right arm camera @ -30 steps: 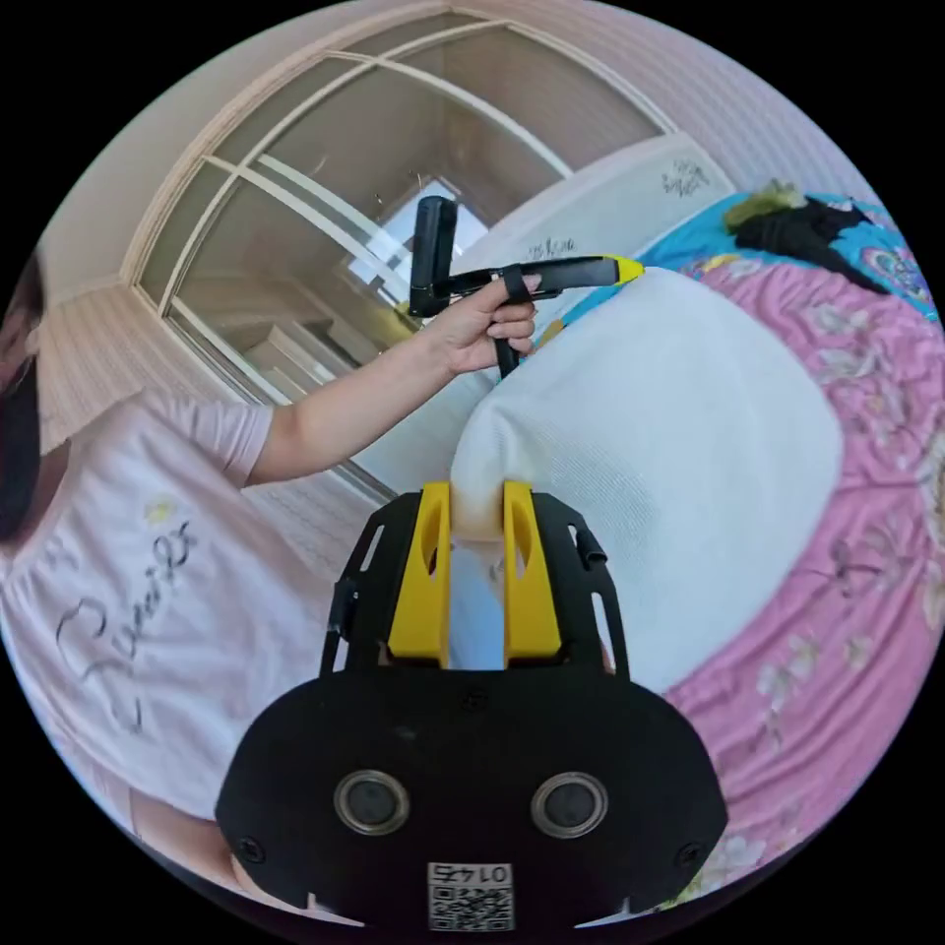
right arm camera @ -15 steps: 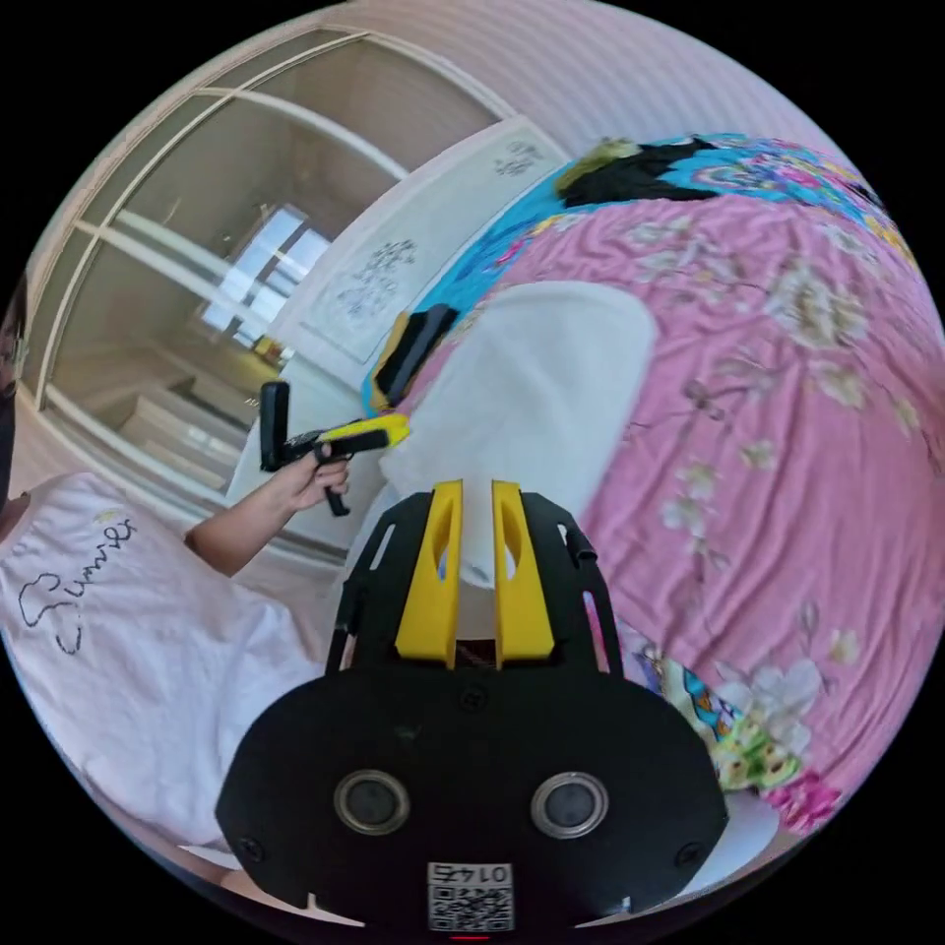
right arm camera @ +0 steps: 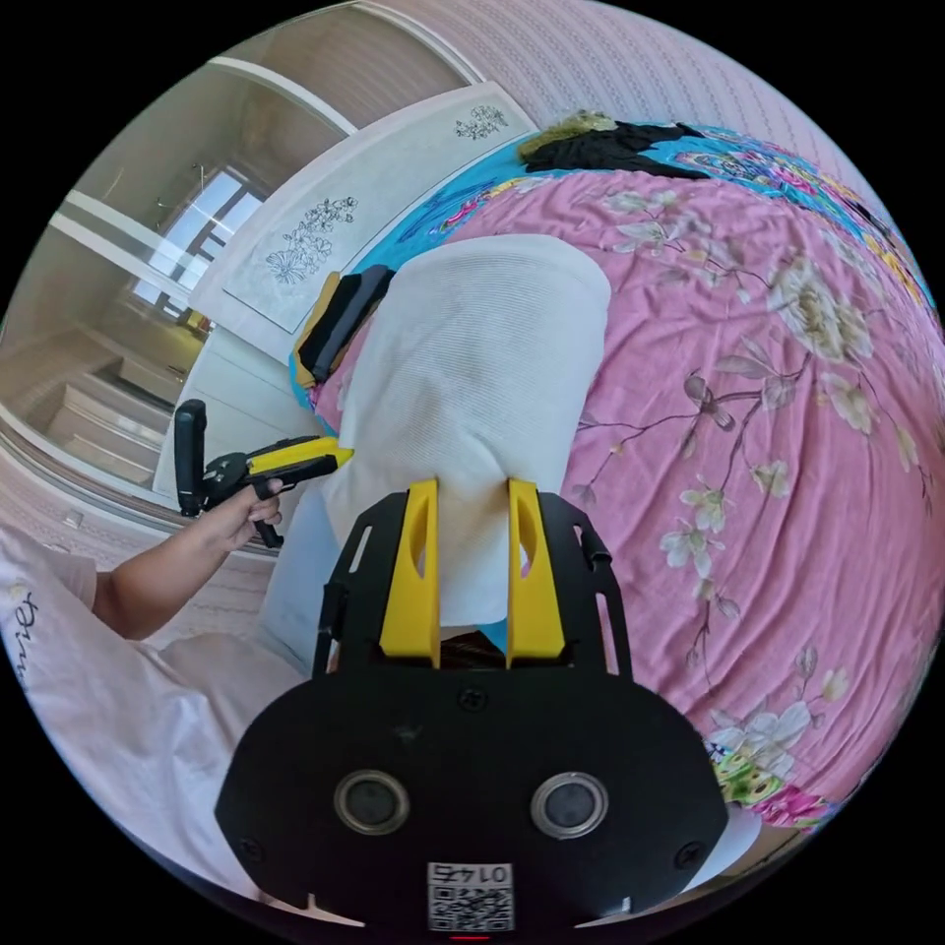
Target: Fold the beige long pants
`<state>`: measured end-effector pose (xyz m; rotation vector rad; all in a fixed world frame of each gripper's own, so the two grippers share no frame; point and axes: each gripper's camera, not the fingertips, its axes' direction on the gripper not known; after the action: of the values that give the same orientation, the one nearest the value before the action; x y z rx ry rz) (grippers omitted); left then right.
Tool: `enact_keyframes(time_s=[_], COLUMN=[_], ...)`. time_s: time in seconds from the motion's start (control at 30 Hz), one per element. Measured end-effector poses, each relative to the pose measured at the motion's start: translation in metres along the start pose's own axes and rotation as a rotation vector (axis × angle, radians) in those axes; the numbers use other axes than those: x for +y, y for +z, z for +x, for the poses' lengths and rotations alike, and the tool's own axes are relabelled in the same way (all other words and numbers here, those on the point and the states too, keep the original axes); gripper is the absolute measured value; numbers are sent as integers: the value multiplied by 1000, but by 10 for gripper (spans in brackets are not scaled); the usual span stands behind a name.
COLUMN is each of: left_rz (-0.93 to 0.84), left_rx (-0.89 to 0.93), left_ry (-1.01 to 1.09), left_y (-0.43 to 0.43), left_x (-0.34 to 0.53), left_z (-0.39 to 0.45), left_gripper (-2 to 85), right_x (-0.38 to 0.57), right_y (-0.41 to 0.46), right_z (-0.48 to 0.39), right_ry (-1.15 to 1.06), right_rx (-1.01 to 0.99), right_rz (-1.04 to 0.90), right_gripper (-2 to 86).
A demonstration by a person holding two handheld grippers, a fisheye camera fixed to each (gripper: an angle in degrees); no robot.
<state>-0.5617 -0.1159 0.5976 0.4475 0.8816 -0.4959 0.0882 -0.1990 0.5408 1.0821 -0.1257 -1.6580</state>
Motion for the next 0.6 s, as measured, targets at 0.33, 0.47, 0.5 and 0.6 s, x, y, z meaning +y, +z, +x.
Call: enact_keyframes(time_s=[0.33, 0.47, 0.5, 0.6], left_rz=[119, 24, -16, 11], left_rx=[172, 320, 385, 502], left_ry=[-125, -215, -218, -242], left_y=[-49, -10, 4, 16], left_x=[12, 5, 3, 9], left_z=[-94, -134, -142, -162], left_gripper=[157, 254, 262, 257], right_x=[8, -14, -21, -38], right_y=[3, 44, 61, 104], right_z=[29, 40, 43, 44], right_ry=[126, 173, 190, 235], right_rx=[-142, -233, -290, -520], right_rz=[156, 112, 77, -48], right_gripper=[176, 205, 204, 206])
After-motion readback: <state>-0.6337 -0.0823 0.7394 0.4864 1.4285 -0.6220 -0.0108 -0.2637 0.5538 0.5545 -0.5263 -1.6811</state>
